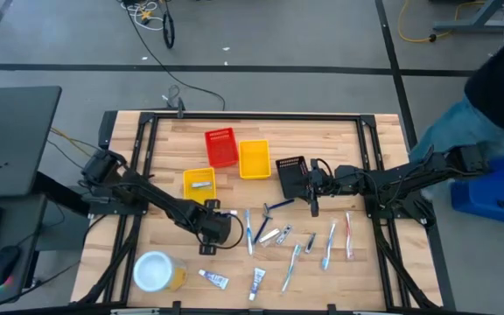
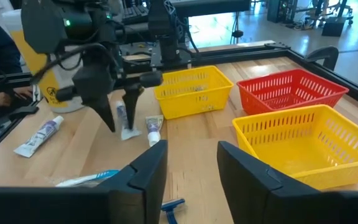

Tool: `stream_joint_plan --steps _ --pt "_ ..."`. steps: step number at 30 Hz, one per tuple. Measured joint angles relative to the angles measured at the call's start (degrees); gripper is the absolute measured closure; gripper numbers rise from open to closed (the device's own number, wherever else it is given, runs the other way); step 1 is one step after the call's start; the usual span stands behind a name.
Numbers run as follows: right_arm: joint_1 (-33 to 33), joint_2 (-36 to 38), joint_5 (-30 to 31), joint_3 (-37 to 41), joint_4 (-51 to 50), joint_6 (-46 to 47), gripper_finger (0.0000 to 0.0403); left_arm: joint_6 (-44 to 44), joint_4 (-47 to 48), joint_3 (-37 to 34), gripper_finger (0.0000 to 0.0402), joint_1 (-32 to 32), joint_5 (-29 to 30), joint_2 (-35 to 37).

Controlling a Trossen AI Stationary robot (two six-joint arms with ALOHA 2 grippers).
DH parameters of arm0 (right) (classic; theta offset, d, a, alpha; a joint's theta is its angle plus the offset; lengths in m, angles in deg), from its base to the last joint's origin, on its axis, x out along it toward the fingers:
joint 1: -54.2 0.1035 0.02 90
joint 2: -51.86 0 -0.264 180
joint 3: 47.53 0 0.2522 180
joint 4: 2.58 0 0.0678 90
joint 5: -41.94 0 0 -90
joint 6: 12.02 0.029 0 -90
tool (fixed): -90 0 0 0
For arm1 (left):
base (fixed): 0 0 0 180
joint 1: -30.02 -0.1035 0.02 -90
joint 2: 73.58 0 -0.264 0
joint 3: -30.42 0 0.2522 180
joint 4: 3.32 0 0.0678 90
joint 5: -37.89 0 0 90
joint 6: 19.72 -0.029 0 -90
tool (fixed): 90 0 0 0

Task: Pick & Place Travel size toiletries
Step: Put the toothpaste into the red bin

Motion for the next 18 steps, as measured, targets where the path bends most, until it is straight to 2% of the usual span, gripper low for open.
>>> stream_joint_plan --steps 5,13,18 --pt "0.0 0.0 0.0 0.0 -0.1 0.0 0.0243 -1.3 -0.3 0.1 0.0245 0.0 1.4 -0.7" --pt "0.0 0.0 0.0 0.0 0.0 0.0 0.0246 -1.6 0.9 0.0 0.0328 0.0 2.1 -0.4" --pt "0.0 0.0 0.0 0.0 0.0 0.0 0.0256 -1.3 0.9 0.0 0.0359 0.0 1.9 -0.4"
